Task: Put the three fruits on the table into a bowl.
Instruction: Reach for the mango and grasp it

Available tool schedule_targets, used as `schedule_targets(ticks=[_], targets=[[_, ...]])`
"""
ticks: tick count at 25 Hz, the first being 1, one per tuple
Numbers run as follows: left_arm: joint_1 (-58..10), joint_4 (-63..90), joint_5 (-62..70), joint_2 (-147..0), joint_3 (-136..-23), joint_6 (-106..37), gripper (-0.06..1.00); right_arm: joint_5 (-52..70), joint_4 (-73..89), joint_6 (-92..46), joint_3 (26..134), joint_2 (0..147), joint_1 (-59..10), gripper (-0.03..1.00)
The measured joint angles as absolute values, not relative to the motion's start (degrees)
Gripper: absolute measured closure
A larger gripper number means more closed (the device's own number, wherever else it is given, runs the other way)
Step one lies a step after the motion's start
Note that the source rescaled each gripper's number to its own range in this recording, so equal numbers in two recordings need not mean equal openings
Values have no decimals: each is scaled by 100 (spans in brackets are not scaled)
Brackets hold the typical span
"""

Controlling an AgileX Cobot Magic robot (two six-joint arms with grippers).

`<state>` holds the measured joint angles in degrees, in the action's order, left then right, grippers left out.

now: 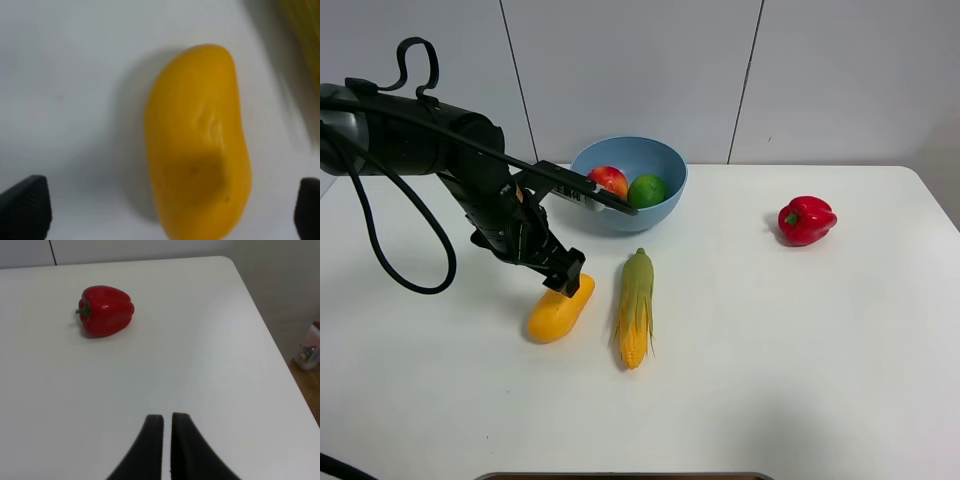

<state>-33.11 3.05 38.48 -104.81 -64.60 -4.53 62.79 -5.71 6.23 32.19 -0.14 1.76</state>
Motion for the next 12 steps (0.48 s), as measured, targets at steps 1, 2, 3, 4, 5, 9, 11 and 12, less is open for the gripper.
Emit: schedule_targets(ticks=[1,2,3,4,5,9,11,12], targets=[[-3320,319,3805,-10549,-6460,-453,-6,6279,-571,623,3219,-14,176,97],[-3320,319,3780,-10606,-6460,-453,-6,6279,-571,623,3219,-14,176,97],[-3320,319,3765,-10679,-6460,-453,-6,6279,-571,623,3219,-14,176,97],[-3320,319,3761,-10745,-6460,-453,-6,6279,-571,623,3219,-14,176,97],[-3320,319,3749,-10792,-6460,-453,-6,6279,-571,623,3219,-14,176,97],[-3320,319,3667,-10902,-6460,-453,-6,6279,-571,623,3219,-14,176,97],[-3320,321,3599,-10914,-6460,-453,-6,6279,-571,623,3219,-14,176,97],[-3320,327,3578,-10927,-6460,-453,-6,6279,-571,623,3219,-14,176,97]])
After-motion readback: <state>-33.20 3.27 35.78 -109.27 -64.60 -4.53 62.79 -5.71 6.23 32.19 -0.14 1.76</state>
